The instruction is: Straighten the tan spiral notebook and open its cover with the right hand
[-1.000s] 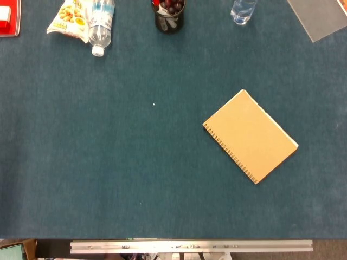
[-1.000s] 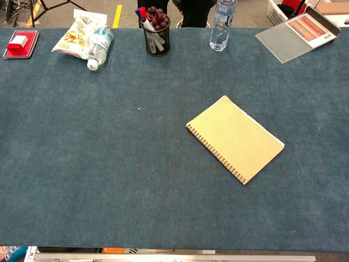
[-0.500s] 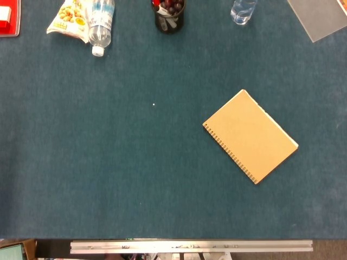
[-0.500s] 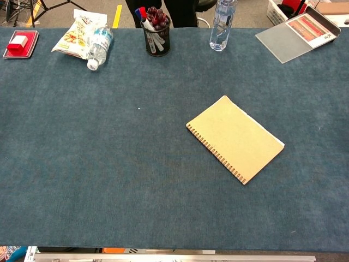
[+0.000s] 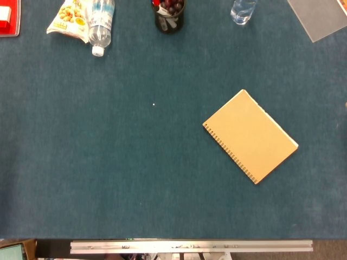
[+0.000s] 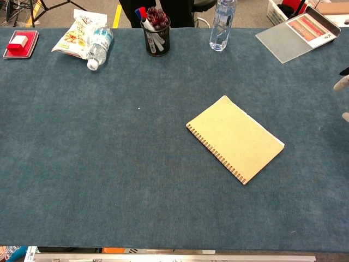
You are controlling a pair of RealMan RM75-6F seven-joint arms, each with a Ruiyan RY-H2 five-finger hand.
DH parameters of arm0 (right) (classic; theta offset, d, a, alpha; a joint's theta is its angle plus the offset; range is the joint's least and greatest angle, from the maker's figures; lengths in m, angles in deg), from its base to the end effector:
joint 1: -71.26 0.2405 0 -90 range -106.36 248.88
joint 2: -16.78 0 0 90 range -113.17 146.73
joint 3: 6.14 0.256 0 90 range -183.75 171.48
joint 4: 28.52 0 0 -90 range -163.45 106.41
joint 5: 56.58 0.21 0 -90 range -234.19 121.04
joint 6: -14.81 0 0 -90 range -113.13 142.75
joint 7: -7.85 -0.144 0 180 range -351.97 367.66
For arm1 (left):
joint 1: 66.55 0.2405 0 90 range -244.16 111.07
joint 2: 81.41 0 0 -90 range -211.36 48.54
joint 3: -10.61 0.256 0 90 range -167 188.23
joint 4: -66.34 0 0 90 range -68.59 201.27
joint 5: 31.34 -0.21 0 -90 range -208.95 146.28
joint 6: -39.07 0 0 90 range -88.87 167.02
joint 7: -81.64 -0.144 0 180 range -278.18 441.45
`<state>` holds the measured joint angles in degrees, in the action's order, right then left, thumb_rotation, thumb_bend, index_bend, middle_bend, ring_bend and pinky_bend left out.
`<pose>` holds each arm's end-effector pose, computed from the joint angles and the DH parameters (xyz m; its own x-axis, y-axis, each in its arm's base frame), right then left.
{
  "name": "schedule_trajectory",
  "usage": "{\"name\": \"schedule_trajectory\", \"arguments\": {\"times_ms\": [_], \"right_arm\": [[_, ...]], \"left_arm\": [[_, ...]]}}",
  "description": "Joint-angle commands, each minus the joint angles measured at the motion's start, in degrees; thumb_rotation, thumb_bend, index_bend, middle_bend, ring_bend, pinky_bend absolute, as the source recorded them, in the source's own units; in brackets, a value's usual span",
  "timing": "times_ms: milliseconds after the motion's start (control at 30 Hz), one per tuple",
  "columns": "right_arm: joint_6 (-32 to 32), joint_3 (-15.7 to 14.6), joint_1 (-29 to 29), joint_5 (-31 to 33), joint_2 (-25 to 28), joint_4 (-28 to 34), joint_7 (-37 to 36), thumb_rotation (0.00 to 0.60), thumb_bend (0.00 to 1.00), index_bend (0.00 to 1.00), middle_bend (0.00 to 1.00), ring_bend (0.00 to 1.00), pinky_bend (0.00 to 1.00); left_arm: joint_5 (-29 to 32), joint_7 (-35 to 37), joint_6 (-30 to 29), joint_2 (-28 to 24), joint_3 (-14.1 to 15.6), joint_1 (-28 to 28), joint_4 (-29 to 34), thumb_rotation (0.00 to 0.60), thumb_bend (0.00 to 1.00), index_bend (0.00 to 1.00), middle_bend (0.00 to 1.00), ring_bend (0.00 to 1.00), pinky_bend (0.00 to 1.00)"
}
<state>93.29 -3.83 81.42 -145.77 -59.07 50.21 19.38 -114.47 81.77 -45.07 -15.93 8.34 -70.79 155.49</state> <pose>-0.3191 -0.2100 0.0940 0.6112 -0.0550 0.7896 -0.7867 -0.1517 0.5984 -0.3302 0.1759 0.1563 0.4179 0.0308 0.9080 0.9064 0.0534 -0.4190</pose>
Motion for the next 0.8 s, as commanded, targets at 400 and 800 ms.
{"name": "schedule_trajectory", "arguments": {"times_ms": [400, 800], "right_arm": [[-3.92, -0.03, 3.22, 0.36, -3.52, -2.01, 1.13, 0.600, 0.23, 0.36, 0.22, 0.16, 0.29], [-5.57, -0.88, 4.29, 0.60, -5.46, -4.36, 1.78, 0.600, 0.23, 0.36, 0.22, 0.16, 0.29]], "left_arm": [[0.01, 1.36, 0.31, 0.25, 0.32, 0.36, -1.34, 0.600, 0.36, 0.25, 0.06, 0.11, 0.28], [0.09, 1.06, 0.48, 0.58, 0.28, 0.38, -1.75, 0.600, 0.36, 0.25, 0.06, 0.11, 0.28]]}}
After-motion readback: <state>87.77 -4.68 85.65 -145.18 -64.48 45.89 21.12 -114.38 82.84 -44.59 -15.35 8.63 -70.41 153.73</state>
